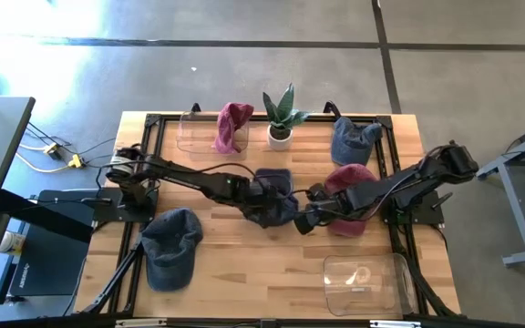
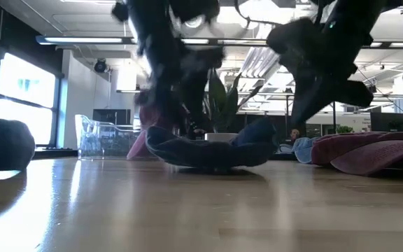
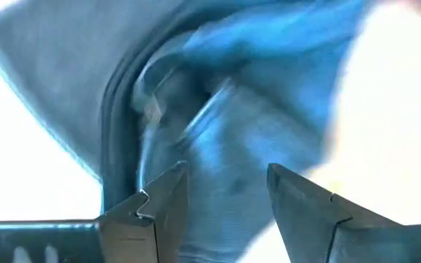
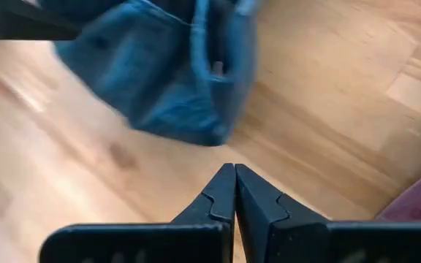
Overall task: Pick & Place hat
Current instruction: Put the middle blue cap into the bottom transparent bin
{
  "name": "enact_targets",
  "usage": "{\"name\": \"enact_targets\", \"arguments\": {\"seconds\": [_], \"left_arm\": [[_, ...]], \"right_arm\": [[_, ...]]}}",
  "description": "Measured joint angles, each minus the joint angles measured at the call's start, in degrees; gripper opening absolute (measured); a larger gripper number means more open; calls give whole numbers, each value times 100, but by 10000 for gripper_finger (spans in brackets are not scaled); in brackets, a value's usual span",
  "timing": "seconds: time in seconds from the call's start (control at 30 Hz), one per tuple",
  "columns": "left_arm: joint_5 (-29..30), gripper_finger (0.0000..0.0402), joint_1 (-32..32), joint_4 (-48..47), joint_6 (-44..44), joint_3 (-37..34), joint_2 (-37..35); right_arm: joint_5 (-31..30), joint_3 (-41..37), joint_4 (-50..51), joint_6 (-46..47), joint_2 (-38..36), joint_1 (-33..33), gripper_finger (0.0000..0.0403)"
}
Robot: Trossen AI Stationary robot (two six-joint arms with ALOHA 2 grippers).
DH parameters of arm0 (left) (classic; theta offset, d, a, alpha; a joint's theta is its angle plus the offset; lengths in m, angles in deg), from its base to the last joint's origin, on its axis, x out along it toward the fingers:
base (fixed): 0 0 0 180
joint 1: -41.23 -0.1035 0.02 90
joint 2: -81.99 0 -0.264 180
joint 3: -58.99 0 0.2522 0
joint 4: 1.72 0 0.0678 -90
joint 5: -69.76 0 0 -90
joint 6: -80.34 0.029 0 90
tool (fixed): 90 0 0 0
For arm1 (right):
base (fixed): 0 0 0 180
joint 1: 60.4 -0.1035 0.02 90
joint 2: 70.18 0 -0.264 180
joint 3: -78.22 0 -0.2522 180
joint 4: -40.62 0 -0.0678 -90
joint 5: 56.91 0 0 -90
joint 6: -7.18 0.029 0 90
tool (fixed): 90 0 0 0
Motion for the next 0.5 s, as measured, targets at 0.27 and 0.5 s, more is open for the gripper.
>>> {"name": "enact_targets", "arguments": {"seconds": [0.27, 0.5], "left_arm": [[-153, 182, 86, -737, 840, 1184, -89], [-159, 182, 270, -1168, 1185, 1137, -327]], "right_arm": [[-54, 3, -227, -281, -600, -260, 5], [-177, 4, -427, -690, -782, -503, 6]]}}
